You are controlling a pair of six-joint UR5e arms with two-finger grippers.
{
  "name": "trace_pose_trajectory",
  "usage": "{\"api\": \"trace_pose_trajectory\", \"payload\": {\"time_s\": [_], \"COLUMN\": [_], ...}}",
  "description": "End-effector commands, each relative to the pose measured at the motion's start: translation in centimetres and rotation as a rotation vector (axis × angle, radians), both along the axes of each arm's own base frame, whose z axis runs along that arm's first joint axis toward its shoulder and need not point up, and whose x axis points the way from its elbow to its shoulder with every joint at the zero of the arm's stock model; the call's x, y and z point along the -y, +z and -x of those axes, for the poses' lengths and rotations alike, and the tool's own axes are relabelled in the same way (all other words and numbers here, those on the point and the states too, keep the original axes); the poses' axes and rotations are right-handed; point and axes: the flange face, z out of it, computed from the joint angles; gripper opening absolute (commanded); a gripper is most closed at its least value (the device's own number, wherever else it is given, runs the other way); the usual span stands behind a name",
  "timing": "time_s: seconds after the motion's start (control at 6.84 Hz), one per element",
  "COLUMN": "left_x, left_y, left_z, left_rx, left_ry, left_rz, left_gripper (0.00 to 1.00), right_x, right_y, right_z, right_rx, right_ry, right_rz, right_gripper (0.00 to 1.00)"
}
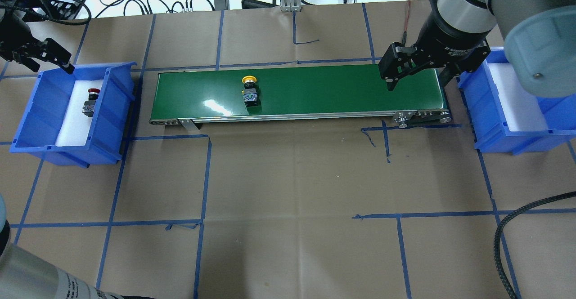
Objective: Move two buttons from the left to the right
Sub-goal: 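Lower the left gripper onto the red-capped button switch and grasp it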
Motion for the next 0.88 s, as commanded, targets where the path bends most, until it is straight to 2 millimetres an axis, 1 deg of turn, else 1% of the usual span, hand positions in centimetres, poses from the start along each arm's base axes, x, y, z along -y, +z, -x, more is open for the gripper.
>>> {"api": "trace_pose_trajectory", "payload": {"time_s": [0.0,0.15,0.44,0.58,0.73], "left_x": [0.2,0.6,2.2,2.2,1.8], "left_y": [-1.5,-2.7,-5.9,-6.7,-8.3], "left_z": [-0.3,-0.5,-1.3,-1.2,-1.0], "left_rx": [-0.007,-0.008,0.009,0.007,0.023], "left_ry": [0.027,0.028,0.027,0.028,0.028], "left_rz": [-0.014,-0.012,0.019,0.018,0.049], "left_gripper": [1.00,1.00,1.00,0.99,0.99], "right_x": [0.0,0.0,0.0,0.0,0.0], "right_y": [0.0,0.1,-0.1,0.0,-0.1], "right_z": [0.0,0.0,0.0,0.0,0.0], "right_rx": [-0.003,-0.001,-0.003,0.000,-0.002], "right_ry": [0.001,0.001,0.001,0.001,0.001], "right_rz": [0.001,0.003,-0.002,0.000,-0.002], "right_gripper": [1.00,1.00,1.00,1.00,1.00]}}
